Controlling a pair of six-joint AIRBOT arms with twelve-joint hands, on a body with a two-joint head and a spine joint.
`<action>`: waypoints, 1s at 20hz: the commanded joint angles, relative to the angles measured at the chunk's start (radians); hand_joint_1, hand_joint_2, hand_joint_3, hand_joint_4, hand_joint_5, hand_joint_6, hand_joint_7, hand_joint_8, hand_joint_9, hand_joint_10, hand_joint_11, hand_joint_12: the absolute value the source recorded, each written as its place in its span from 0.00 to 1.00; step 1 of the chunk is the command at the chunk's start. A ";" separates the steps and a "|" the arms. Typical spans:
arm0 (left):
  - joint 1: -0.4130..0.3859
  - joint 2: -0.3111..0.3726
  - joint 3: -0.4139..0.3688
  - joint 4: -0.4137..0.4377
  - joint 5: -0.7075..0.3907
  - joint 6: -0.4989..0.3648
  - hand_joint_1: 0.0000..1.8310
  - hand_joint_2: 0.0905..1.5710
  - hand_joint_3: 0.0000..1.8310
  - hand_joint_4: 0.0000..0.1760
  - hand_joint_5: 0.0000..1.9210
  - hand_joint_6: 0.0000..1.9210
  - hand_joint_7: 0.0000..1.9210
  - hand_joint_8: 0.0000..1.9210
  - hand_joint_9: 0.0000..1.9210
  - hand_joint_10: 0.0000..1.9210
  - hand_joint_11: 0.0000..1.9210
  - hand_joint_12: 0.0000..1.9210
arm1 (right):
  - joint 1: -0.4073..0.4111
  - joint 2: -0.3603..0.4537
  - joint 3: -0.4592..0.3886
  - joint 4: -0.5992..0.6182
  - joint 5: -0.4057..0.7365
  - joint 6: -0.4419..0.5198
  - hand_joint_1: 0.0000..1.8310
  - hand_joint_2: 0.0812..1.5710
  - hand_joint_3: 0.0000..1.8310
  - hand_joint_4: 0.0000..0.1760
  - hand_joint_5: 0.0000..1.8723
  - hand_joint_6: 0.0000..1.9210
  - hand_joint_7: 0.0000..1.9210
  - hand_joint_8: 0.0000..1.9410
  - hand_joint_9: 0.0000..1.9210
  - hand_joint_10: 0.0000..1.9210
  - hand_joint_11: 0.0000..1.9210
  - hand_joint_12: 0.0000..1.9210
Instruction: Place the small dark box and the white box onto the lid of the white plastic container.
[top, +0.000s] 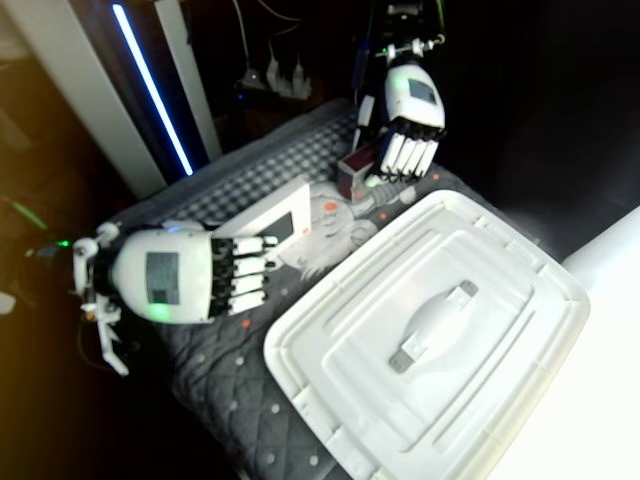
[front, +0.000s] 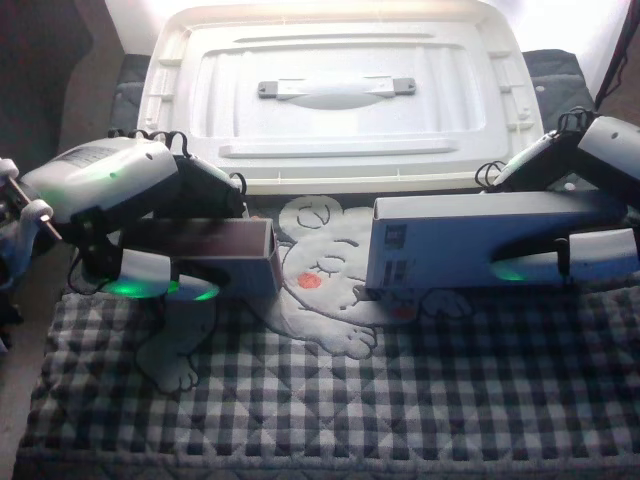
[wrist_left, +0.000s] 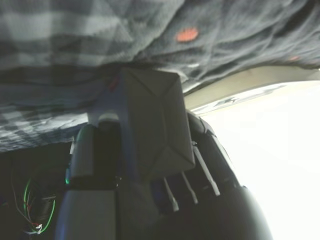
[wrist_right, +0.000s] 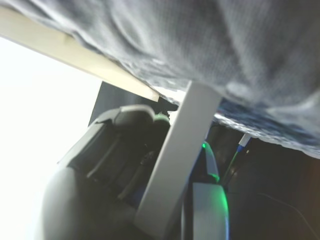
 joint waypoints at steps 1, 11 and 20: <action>-0.012 0.000 0.009 -0.012 -0.145 -0.011 0.76 0.68 0.00 0.00 0.47 0.45 0.55 0.48 0.53 0.62 0.41 0.79 | 0.004 0.008 -0.001 0.040 0.150 0.005 0.71 0.64 0.00 0.00 0.69 0.07 0.61 0.50 0.59 0.75 0.54 0.93; -0.242 -0.071 0.155 0.019 -0.065 0.017 0.75 0.70 0.00 0.00 0.40 0.55 0.51 0.52 0.52 0.64 0.40 0.78 | 0.144 0.012 0.063 0.090 0.201 -0.058 0.66 0.64 0.00 0.00 0.62 0.34 0.61 0.58 0.64 0.78 0.66 0.92; -0.371 -0.277 0.469 -0.038 0.179 0.029 0.67 0.73 0.00 0.00 0.45 0.52 0.46 0.70 0.47 0.69 0.45 0.87 | 0.312 -0.122 0.279 0.025 -0.081 -0.140 0.70 0.67 0.00 0.00 0.56 0.30 0.56 0.56 0.59 0.55 0.52 0.79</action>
